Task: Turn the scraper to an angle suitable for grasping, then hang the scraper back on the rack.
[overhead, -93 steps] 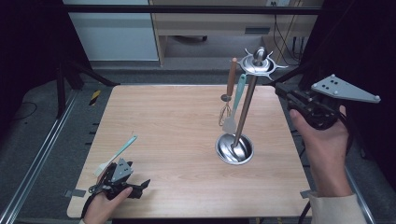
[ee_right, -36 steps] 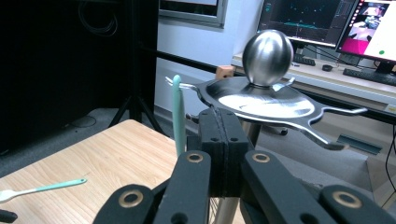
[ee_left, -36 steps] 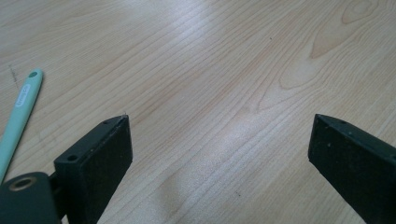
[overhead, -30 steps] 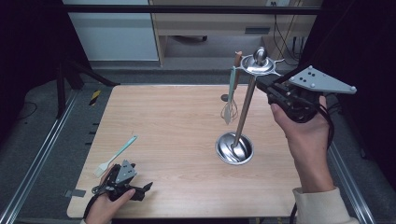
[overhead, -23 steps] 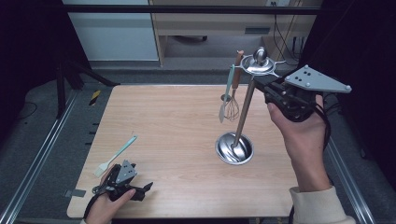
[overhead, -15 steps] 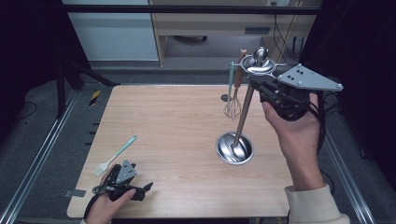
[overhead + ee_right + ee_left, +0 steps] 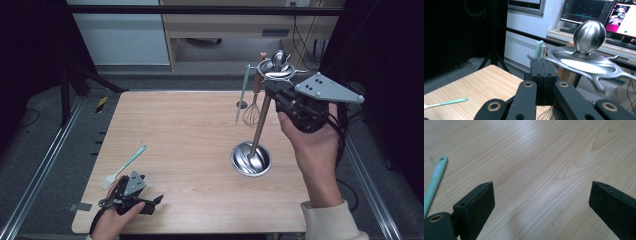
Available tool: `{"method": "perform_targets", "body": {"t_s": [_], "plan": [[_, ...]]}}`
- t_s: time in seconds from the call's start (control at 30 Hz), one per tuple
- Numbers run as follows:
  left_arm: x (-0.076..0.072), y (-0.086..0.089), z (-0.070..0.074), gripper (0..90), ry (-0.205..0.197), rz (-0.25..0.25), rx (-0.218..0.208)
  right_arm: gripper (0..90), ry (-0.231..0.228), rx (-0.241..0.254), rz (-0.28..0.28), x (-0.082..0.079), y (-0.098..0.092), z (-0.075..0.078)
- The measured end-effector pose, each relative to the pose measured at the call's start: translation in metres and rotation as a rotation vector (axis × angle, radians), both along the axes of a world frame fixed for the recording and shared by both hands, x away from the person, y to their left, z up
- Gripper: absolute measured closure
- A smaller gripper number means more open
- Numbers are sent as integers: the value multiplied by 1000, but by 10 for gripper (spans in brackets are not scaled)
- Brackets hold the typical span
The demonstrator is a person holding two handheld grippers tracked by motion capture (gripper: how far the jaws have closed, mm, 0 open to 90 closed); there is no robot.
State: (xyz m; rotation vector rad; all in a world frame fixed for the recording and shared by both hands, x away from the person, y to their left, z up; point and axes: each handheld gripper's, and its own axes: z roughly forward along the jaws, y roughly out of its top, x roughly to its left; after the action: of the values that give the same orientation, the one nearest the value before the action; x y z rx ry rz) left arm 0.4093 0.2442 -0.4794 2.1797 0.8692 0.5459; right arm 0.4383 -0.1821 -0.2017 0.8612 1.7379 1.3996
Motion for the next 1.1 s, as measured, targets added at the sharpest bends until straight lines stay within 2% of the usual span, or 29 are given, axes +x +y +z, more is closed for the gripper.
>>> {"method": "perform_targets", "body": {"t_s": [0.17, 0.37, 0.53, 0.8, 0.9, 1.03, 1.1], "plan": [[1, 0, 0, 62, -4, 6, 6, 900, 1, 0, 5, -10, -2, -13], [4, 3, 0, 62, -13, 16, 40, 900, 20, -2, 18, -18, -4, -35], [7, 8, 1, 62, -16, 39, 34, 896, 43, -19, 20, -22, -4, -64], [11, 18, 3, 62, -35, 84, 51, 866, 111, 1, -5, -22, -12, -115], [13, 21, 3, 62, -40, 97, 51, 760, 116, -19, -27, -22, -14, -134], [15, 25, 4, 62, -34, 107, 57, 489, 136, -27, -51, -22, -15, -162], [15, 26, 5, 62, -31, 109, 54, 364, 167, -29, -55, -21, -14, -180]]}}
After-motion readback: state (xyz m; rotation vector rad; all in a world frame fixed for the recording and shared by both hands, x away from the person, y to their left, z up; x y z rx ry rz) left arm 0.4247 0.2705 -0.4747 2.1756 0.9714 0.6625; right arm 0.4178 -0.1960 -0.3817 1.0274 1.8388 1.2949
